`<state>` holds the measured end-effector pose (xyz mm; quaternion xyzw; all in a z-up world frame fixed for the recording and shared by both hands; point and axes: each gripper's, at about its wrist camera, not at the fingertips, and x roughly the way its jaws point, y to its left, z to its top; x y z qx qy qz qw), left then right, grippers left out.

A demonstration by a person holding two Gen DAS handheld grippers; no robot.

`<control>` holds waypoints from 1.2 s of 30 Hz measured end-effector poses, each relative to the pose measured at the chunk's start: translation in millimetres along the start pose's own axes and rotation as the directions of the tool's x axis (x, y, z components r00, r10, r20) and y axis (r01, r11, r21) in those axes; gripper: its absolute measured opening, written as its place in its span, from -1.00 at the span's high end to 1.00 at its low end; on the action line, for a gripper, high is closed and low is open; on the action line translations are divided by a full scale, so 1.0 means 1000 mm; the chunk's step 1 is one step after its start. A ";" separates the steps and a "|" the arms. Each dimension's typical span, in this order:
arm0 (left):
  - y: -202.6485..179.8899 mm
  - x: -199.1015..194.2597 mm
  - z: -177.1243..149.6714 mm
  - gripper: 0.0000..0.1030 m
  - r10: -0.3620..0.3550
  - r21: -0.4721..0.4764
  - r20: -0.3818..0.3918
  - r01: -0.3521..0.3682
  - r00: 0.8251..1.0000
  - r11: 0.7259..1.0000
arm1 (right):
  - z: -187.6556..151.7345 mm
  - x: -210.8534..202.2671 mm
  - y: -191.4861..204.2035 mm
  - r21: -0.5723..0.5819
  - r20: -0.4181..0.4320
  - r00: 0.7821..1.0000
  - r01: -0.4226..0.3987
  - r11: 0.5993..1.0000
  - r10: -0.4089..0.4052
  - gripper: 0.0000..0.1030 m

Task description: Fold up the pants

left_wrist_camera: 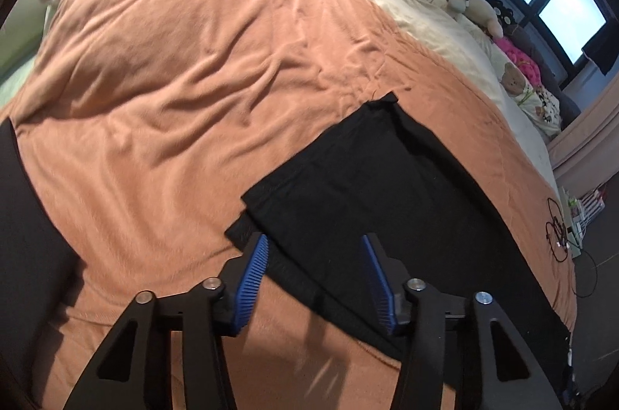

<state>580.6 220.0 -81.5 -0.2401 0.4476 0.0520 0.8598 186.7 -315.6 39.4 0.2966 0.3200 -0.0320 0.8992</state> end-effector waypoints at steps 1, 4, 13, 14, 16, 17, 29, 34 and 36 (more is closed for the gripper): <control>0.002 0.003 -0.002 0.11 -0.006 -0.005 -0.008 0.006 1.000 1.000 | -0.007 -0.007 -0.002 0.007 0.007 1.000 0.007 1.000 -0.007 -0.25; 0.007 0.012 -0.009 0.11 -0.008 -0.014 -0.020 0.008 1.000 1.000 | -0.027 -0.017 -0.008 0.035 0.022 0.999 0.025 0.999 -0.026 -0.25; 0.014 0.044 -0.016 0.12 -0.016 -0.056 -0.038 0.014 0.999 0.998 | -0.059 -0.037 -0.024 0.108 0.042 0.996 0.072 0.992 -0.076 -0.25; 0.014 0.047 -0.017 0.12 -0.016 -0.062 -0.040 0.013 0.999 0.998 | -0.061 -0.040 -0.026 0.127 0.042 0.994 0.092 0.988 -0.098 -0.25; 0.014 0.055 -0.018 0.12 -0.016 -0.070 -0.042 0.013 0.999 0.997 | -0.063 -0.044 -0.029 0.157 0.047 0.993 0.098 0.983 -0.107 -0.25; 0.014 0.060 -0.018 0.13 -0.007 -0.069 -0.043 0.004 0.999 0.998 | -0.067 -0.048 -0.033 0.170 0.056 0.992 0.104 0.980 -0.115 -0.25; 0.023 0.064 -0.023 0.96 0.062 -0.116 0.009 -0.061 0.998 0.991 | -0.088 -0.072 -0.050 0.260 0.014 0.992 0.119 0.958 -0.127 -0.25; 0.027 0.048 -0.029 0.97 0.065 -0.116 0.021 -0.063 0.998 0.991 | -0.084 -0.082 -0.057 0.271 0.036 0.990 0.123 0.955 -0.138 -0.25; 0.030 0.044 -0.032 0.97 0.072 -0.121 0.021 -0.069 0.997 0.990 | -0.085 -0.082 -0.060 0.279 0.030 0.990 0.124 0.952 -0.138 -0.25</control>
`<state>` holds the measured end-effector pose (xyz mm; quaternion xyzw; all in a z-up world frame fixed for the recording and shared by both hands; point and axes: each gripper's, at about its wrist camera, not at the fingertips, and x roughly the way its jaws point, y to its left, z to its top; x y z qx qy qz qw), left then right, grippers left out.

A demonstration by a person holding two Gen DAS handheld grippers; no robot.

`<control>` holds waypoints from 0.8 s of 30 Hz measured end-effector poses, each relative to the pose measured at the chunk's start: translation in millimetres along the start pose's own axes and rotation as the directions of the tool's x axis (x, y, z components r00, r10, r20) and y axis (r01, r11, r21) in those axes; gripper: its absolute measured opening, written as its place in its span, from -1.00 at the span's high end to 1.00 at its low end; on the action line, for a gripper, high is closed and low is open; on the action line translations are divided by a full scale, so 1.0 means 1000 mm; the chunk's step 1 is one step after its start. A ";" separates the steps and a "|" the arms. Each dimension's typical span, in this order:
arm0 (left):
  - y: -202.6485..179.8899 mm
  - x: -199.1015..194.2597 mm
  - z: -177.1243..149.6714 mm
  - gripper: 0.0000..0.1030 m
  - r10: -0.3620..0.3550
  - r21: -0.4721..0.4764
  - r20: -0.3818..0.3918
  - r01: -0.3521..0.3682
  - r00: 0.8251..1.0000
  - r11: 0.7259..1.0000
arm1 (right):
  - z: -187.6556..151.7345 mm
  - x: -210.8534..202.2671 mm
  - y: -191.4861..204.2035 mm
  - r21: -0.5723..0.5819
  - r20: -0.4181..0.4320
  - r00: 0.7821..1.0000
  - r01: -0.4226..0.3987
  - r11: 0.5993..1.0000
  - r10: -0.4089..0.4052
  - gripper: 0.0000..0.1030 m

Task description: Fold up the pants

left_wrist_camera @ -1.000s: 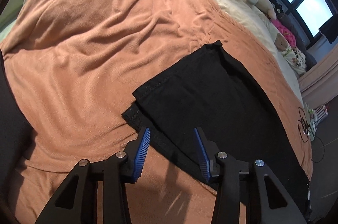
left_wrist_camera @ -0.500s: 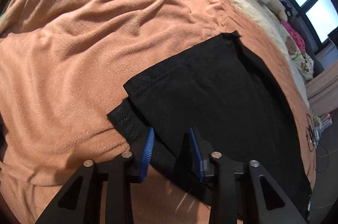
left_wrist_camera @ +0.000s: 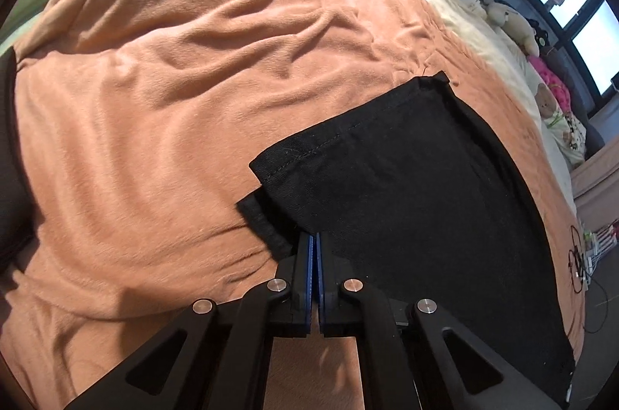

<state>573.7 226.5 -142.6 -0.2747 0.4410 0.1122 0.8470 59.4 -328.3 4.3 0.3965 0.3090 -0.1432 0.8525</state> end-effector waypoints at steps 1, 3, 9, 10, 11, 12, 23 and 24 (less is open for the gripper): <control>0.003 -0.001 -0.001 0.97 -0.004 -0.004 -0.005 0.004 1.000 1.000 | -0.001 0.001 -0.001 0.008 -0.002 1.000 -0.008 1.000 0.008 -0.25; 0.005 -0.002 -0.004 0.97 0.001 0.005 -0.014 -0.001 1.000 1.000 | -0.002 -0.002 -0.003 0.012 -0.001 1.000 -0.022 1.000 0.022 -0.25; 0.005 -0.002 -0.007 0.80 0.013 0.000 -0.054 -0.013 0.998 1.000 | -0.003 0.001 -0.009 0.017 -0.016 0.999 -0.027 0.999 0.028 -0.25; 0.006 0.000 -0.008 0.74 0.000 -0.012 -0.064 -0.001 0.998 1.000 | -0.003 0.002 -0.010 0.016 -0.024 0.999 -0.036 0.999 0.037 -0.25; 0.008 0.001 -0.009 0.56 -0.008 -0.025 -0.073 0.006 0.997 1.000 | -0.006 0.001 -0.009 0.020 -0.028 0.999 -0.044 0.999 0.045 -0.25; 0.012 0.001 -0.011 0.41 -0.011 -0.043 -0.076 0.008 0.997 0.999 | -0.007 0.002 -0.009 0.024 -0.037 0.997 -0.060 0.998 0.060 -0.25; 0.027 0.013 -0.010 0.28 -0.114 -0.114 -0.069 0.106 0.991 0.988 | -0.002 0.019 -0.033 0.136 -0.059 0.990 -0.118 0.984 0.127 -0.25; 0.027 0.015 -0.008 0.28 -0.121 -0.117 -0.061 0.114 0.991 0.987 | 0.000 0.021 -0.039 0.157 -0.056 0.989 -0.125 0.980 0.135 -0.25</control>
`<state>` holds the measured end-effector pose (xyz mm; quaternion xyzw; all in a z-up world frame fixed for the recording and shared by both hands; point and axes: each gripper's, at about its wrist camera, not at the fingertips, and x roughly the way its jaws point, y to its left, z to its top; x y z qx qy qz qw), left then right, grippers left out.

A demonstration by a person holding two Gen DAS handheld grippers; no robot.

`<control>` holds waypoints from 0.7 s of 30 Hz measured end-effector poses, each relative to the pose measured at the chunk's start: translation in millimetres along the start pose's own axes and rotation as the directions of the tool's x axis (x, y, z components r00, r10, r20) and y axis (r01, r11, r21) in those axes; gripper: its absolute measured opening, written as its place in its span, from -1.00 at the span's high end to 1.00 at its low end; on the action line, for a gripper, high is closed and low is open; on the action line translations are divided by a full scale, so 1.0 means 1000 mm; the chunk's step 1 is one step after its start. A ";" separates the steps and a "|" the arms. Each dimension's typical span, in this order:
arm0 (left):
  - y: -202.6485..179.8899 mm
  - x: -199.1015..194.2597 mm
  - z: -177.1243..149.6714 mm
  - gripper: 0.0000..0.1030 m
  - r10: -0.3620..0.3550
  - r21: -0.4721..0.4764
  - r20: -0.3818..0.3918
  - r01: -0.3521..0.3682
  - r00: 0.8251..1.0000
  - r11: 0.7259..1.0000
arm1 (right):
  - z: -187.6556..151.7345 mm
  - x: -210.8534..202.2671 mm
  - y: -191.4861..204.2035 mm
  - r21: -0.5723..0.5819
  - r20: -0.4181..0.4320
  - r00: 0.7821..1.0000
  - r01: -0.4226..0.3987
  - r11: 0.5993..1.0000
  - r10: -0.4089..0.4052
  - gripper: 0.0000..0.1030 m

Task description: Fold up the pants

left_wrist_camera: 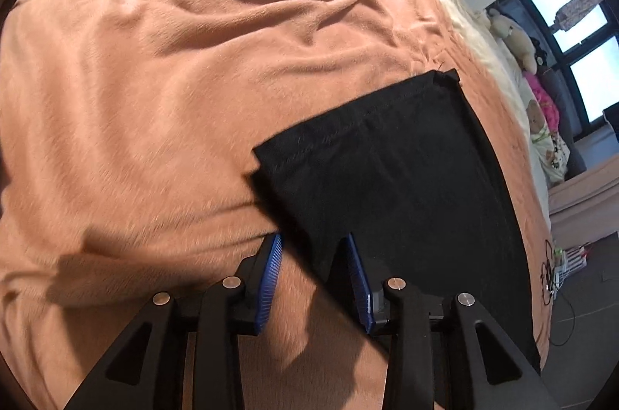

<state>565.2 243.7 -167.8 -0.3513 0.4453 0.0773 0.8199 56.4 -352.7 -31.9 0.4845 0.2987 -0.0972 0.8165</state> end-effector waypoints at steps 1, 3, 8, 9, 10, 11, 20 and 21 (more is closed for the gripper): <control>0.001 0.002 0.003 0.28 -0.011 -0.010 0.007 0.011 1.000 1.000 | 0.001 0.000 -0.005 0.019 0.001 1.000 -0.009 1.000 0.009 -0.25; 0.001 0.004 0.006 0.28 -0.020 -0.015 0.013 0.020 1.000 1.000 | 0.004 0.001 -0.014 0.051 0.016 1.000 -0.013 0.999 0.012 -0.25; 0.002 0.008 0.014 0.28 -0.051 -0.027 0.046 0.052 0.998 0.998 | 0.006 0.005 -0.034 0.118 0.053 0.998 -0.047 0.992 0.041 -0.25; 0.004 0.009 0.015 0.28 -0.059 -0.038 0.053 0.061 0.997 0.997 | 0.005 0.006 -0.037 0.126 0.065 0.997 -0.058 0.990 0.050 -0.25; 0.005 0.009 0.015 0.28 -0.068 -0.048 0.060 0.071 0.996 0.996 | 0.005 0.008 -0.040 0.135 0.077 0.995 -0.074 0.988 0.065 -0.25; 0.005 0.010 0.016 0.28 -0.077 -0.052 0.065 0.080 0.995 0.995 | 0.008 0.009 -0.045 0.143 0.096 0.991 -0.101 0.984 0.088 -0.25; -0.004 0.017 0.023 0.31 -0.071 -0.030 0.076 0.073 0.995 0.997 | 0.030 0.038 -0.052 0.119 0.119 0.983 -0.156 0.981 0.142 -0.25; -0.007 0.017 0.024 0.37 -0.053 -0.023 0.077 0.055 0.996 0.998 | 0.032 0.041 -0.053 0.125 0.121 0.982 -0.161 0.979 0.146 -0.25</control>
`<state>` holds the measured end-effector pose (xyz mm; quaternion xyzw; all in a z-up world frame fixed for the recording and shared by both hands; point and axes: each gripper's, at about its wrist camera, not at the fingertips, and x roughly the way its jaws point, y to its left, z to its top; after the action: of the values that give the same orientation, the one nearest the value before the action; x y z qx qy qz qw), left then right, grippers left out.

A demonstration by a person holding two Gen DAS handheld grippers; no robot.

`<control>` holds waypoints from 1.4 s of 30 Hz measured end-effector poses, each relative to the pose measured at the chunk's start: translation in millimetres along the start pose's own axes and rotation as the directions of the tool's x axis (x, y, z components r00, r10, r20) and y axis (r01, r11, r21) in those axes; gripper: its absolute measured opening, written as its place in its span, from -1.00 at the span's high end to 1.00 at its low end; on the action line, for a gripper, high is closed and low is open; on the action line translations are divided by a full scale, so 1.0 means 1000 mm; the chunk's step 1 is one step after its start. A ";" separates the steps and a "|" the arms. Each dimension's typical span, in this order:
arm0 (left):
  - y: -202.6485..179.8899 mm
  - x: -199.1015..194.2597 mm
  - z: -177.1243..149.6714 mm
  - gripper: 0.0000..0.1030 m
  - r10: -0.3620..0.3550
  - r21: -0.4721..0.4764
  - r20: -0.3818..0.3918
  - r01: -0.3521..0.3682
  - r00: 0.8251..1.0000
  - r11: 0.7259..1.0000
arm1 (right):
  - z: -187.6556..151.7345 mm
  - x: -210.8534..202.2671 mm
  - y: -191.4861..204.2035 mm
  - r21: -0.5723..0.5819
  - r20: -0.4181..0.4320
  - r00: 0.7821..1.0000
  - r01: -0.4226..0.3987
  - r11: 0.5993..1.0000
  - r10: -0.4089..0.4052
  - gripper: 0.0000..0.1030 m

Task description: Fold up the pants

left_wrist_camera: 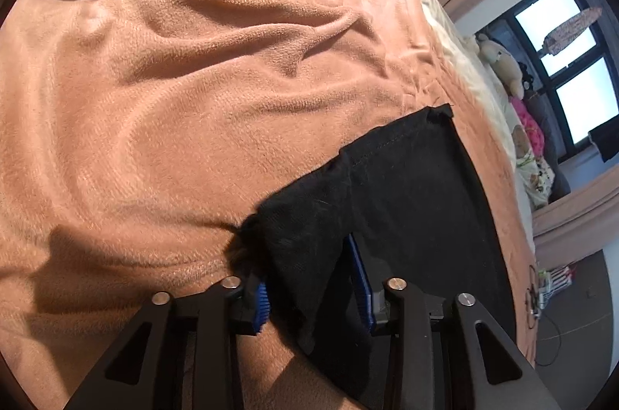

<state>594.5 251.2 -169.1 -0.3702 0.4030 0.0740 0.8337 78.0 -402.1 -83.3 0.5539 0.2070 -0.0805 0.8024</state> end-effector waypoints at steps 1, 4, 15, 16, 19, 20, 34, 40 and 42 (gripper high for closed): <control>-0.001 0.000 0.001 0.41 0.009 0.005 0.000 -0.009 1.000 1.000 | 0.001 0.001 -0.002 0.010 0.005 1.000 -0.008 1.000 0.008 -0.25; -0.001 0.001 0.003 0.67 0.006 -0.016 -0.004 -0.007 1.000 1.000 | 0.001 0.007 0.001 -0.012 0.005 1.000 0.003 1.000 -0.003 -0.25; -0.035 -0.045 0.028 0.90 -0.030 -0.009 0.050 0.031 0.998 0.999 | 0.014 -0.006 0.042 -0.116 0.007 1.000 0.008 0.993 -0.008 0.92; -0.039 -0.050 0.028 0.90 -0.030 -0.001 0.053 0.030 0.998 1.000 | 0.015 -0.010 0.050 -0.140 0.010 1.000 0.011 0.990 -0.010 0.93; -0.049 -0.067 0.030 0.91 -0.031 0.016 0.061 0.030 0.998 0.999 | 0.016 -0.024 0.076 -0.179 0.020 0.999 0.035 0.983 -0.032 0.94; -0.051 -0.073 0.030 0.91 -0.028 0.018 0.061 0.027 0.998 0.999 | 0.017 -0.029 0.081 -0.187 0.020 0.999 0.038 0.982 -0.035 0.95; -0.024 -0.162 0.009 0.91 -0.008 0.014 0.067 0.007 0.998 1.000 | 0.012 -0.071 0.106 -0.216 -0.023 0.997 0.069 0.974 -0.076 0.96; 0.003 -0.196 -0.015 0.91 -0.005 -0.008 0.070 0.006 0.998 1.000 | 0.014 -0.085 0.106 -0.220 -0.043 0.995 0.079 0.972 -0.091 0.96; 0.013 -0.209 -0.026 0.91 0.002 -0.008 0.075 -0.002 0.997 1.000 | 0.014 -0.089 0.107 -0.221 -0.051 0.994 0.083 0.972 -0.097 0.96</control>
<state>434.3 279.4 -34.8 -0.3699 0.3717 0.0902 0.8467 39.5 -383.6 49.4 0.4545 0.2642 -0.0766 0.8472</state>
